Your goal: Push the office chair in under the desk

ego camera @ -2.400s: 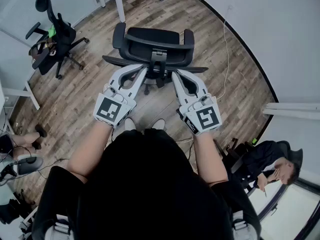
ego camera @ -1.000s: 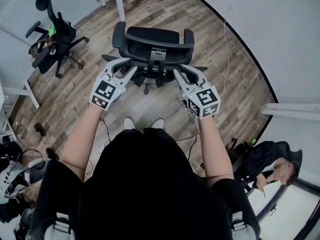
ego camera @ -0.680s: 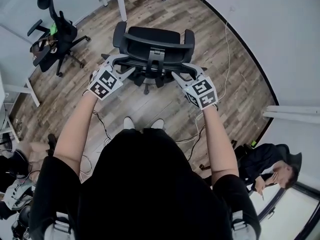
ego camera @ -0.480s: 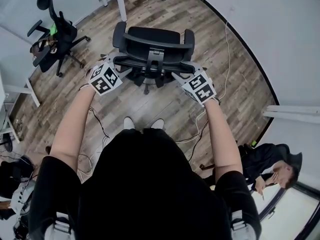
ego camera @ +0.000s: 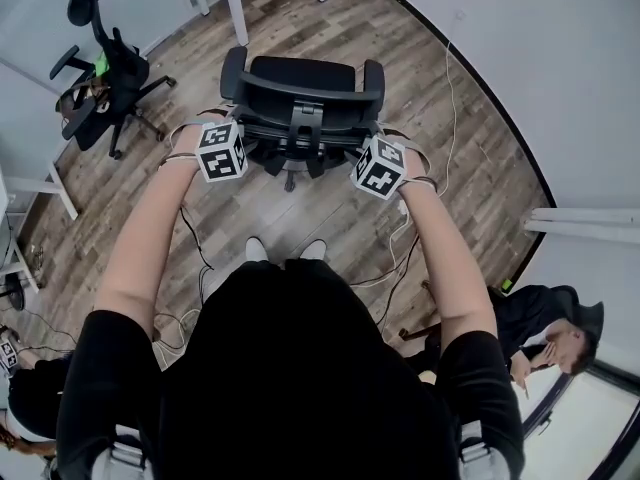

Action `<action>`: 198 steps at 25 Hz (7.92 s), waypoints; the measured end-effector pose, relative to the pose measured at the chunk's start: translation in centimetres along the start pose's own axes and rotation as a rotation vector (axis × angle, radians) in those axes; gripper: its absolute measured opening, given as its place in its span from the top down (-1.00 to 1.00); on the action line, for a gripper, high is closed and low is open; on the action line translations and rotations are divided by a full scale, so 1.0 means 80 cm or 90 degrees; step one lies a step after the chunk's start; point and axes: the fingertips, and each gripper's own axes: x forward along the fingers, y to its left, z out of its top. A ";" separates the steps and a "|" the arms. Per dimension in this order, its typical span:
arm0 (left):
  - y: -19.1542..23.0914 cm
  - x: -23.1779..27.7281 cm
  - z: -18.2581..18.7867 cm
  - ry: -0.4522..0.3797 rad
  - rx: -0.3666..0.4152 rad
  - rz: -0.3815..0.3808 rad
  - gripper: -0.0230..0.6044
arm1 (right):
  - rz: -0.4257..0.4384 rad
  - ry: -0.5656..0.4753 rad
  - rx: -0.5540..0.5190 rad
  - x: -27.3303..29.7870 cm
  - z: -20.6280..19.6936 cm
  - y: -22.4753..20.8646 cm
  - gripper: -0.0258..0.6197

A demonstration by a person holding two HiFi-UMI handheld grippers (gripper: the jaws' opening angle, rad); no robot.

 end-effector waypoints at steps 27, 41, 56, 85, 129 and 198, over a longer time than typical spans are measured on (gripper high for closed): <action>0.039 0.043 0.022 0.067 0.038 0.023 0.55 | -0.018 0.073 -0.109 0.033 -0.029 -0.053 0.56; 0.104 0.073 0.011 0.047 0.045 0.028 0.54 | -0.061 0.067 -0.112 0.065 -0.025 -0.115 0.54; 0.211 0.121 0.017 0.034 0.068 0.018 0.55 | -0.074 0.084 -0.085 0.104 -0.037 -0.220 0.53; 0.428 0.227 0.047 0.062 0.034 0.046 0.54 | -0.092 0.046 -0.126 0.185 -0.076 -0.459 0.51; 0.683 0.363 0.110 0.116 -0.093 0.052 0.56 | -0.049 -0.017 -0.249 0.291 -0.142 -0.780 0.51; 0.954 0.524 0.188 0.189 -0.360 0.158 0.54 | 0.011 -0.158 -0.474 0.444 -0.180 -1.165 0.48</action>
